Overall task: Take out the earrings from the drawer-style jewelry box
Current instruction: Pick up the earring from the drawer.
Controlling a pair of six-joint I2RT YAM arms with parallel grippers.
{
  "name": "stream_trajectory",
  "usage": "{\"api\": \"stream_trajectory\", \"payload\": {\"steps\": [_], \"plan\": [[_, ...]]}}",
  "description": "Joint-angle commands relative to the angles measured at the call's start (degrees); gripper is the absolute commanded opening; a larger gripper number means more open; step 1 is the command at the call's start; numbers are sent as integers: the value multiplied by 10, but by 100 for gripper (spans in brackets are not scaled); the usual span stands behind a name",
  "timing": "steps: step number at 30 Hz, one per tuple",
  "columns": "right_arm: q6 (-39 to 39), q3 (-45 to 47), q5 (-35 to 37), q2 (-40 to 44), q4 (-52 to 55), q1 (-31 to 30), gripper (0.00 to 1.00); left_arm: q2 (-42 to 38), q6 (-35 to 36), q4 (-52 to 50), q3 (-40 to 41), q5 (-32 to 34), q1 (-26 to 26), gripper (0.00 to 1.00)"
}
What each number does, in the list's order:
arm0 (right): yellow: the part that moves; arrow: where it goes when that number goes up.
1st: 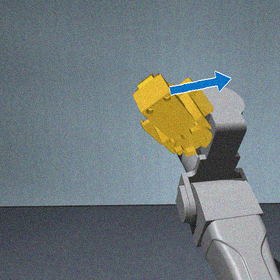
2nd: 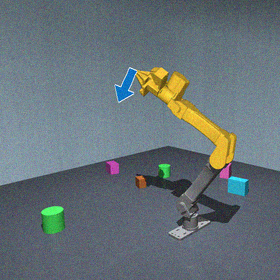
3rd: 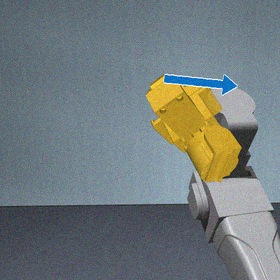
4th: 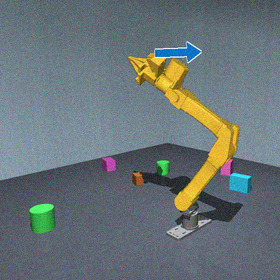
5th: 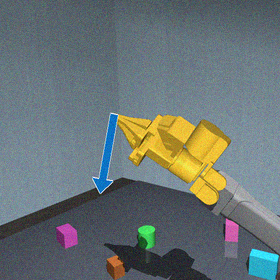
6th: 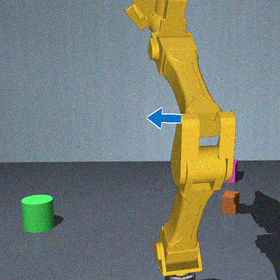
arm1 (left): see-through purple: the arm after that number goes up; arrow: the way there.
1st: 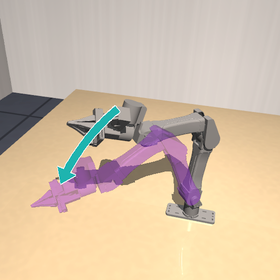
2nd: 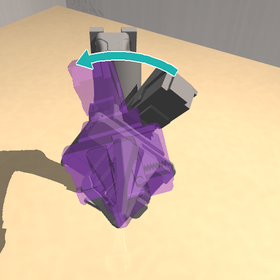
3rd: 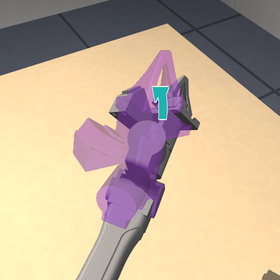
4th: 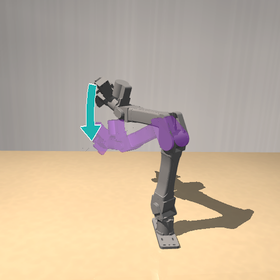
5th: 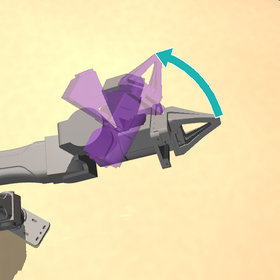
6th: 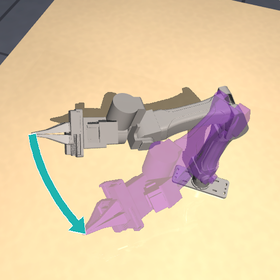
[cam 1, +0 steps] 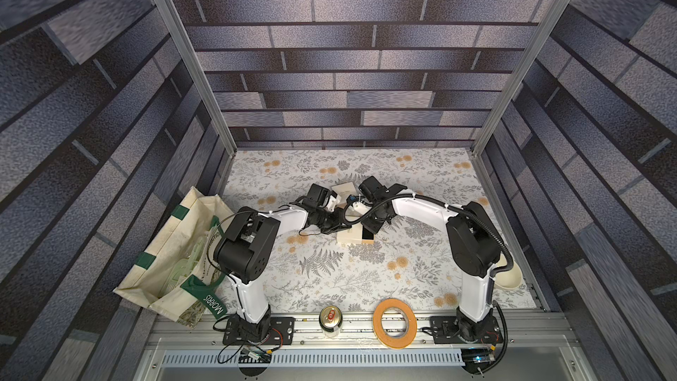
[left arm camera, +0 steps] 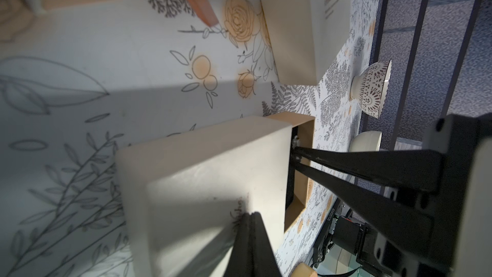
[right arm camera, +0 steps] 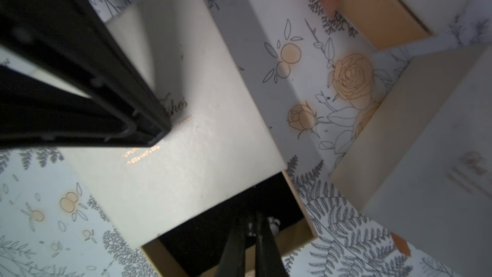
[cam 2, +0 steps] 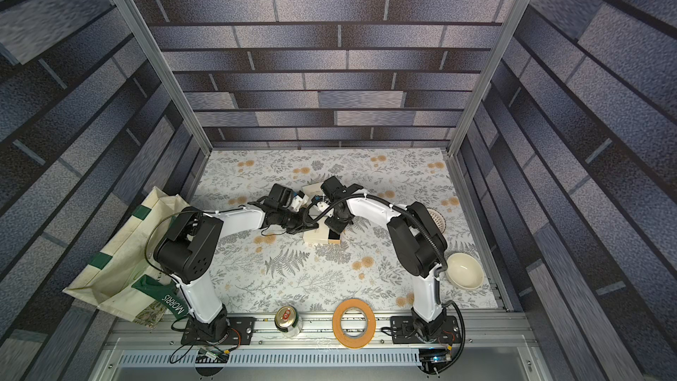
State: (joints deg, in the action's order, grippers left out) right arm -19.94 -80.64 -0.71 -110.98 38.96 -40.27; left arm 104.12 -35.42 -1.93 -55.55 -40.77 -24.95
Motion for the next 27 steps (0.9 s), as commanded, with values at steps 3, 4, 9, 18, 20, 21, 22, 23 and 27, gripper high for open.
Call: {"api": "stream_trajectory", "payload": {"steps": [3,4,9,18,20,21,22,23,27], "plan": [[10,10,14,23,1,-3,0,45,2,-75,32,71,2,0],[11,10,14,24,1,-3,0,45,2,-75,32,71,2,0],[13,14,17,33,1,-3,0,45,2,-74,33,71,2,0],[17,25,21,60,0,-3,0,47,1,-71,32,70,2,0],[21,29,19,70,-4,-3,0,48,1,-72,32,70,2,0],[21,32,18,75,-5,-2,0,48,2,-72,32,69,2,0],[23,34,16,81,-7,-3,0,48,2,-72,32,69,2,0],[25,35,15,86,-8,-2,0,48,1,-72,32,69,2,0],[31,40,16,108,-6,-2,0,49,2,-71,31,69,1,0]]}}
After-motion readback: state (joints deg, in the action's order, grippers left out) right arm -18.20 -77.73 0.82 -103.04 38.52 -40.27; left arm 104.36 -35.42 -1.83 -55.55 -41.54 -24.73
